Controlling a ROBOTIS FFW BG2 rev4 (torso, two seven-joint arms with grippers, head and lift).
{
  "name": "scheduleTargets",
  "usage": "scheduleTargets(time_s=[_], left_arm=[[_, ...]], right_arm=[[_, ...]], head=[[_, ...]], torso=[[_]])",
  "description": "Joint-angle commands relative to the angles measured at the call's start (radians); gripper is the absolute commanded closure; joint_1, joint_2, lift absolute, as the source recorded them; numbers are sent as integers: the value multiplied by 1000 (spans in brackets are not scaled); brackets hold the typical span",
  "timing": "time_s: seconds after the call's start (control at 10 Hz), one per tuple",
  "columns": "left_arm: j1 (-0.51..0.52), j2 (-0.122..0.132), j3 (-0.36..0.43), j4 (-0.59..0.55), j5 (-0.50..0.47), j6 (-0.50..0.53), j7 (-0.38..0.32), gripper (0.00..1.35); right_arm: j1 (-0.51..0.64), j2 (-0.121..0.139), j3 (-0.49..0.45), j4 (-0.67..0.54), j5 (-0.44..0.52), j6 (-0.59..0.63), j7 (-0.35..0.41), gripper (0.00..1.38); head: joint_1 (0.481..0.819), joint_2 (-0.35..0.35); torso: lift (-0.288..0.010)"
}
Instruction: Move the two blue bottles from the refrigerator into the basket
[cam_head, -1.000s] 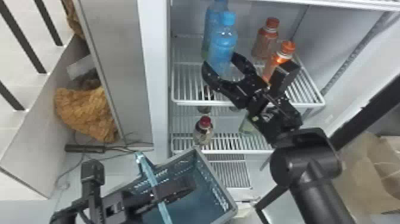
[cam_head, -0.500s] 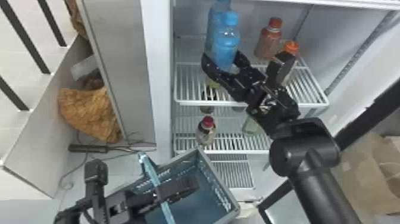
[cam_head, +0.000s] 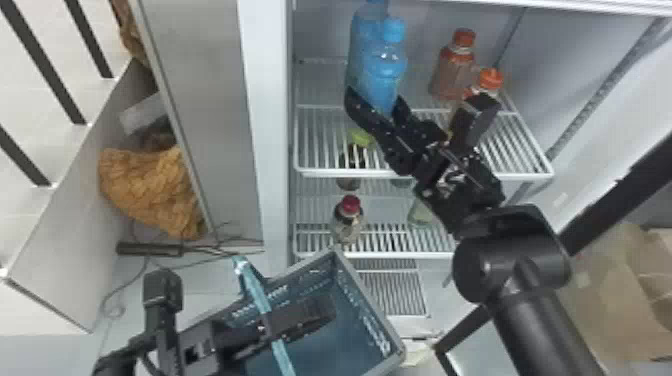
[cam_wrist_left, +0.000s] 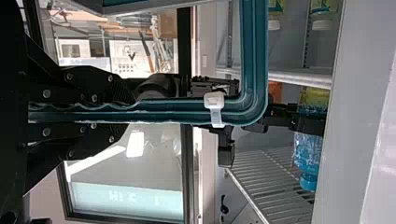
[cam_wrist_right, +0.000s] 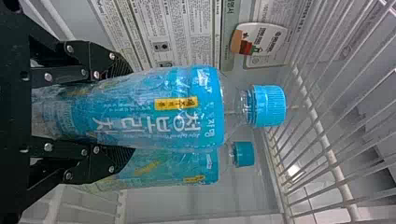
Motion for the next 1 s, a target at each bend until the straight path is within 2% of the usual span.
scheduleTargets(time_s=[0.0, 0.4, 0.9], left_arm=[[1, 0, 0, 0, 0, 0, 0, 1202], [6, -2, 0, 0, 4, -5, 0, 1202], [3, -2, -4, 0, 2, -5, 0, 1204]], right_arm=[[16, -2, -2, -17, -5, -17, 1, 1276], [134, -13, -40, -182, -29, -22, 22, 1277], [370, -45, -70, -469, -87, 128, 74, 1277]], head=[[695, -117], [695, -122], [695, -121]], torso=[[-10], [-10], [-10]])
